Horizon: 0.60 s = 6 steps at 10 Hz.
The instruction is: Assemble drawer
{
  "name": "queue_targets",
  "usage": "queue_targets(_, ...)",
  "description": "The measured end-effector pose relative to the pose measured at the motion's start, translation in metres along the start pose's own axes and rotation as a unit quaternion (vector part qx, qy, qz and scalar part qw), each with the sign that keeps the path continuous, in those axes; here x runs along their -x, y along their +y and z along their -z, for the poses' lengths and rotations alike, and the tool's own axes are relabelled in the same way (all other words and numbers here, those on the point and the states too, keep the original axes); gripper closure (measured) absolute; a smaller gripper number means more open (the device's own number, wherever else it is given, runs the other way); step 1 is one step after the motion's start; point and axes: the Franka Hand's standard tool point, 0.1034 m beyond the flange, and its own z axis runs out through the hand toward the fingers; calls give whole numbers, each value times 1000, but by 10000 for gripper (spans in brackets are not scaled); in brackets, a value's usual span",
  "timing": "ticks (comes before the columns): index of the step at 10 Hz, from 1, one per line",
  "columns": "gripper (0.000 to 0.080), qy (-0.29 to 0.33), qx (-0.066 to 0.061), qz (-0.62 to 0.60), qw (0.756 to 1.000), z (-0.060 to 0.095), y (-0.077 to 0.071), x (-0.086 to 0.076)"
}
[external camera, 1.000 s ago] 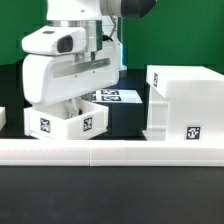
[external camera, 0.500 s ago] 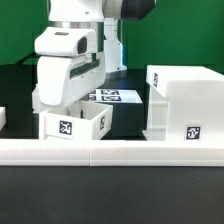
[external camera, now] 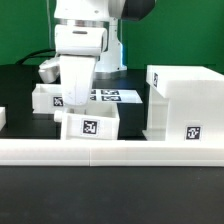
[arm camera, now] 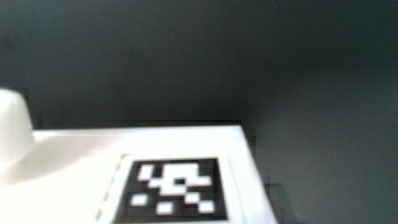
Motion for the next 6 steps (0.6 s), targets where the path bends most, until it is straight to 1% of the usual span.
queue_targets(1, 757, 1, -1, 4, 1000, 0, 1, -5)
queue_targets(2, 757, 2, 0, 5, 1000, 0, 2, -5)
queue_targets(4, 757, 3, -1, -1, 1000, 0, 2, -10)
queue_targets(5, 757, 9, -1, 20, 1000, -1, 1, -1)
queue_targets(6, 757, 22, -1, 18, 1000, -1, -1, 12)
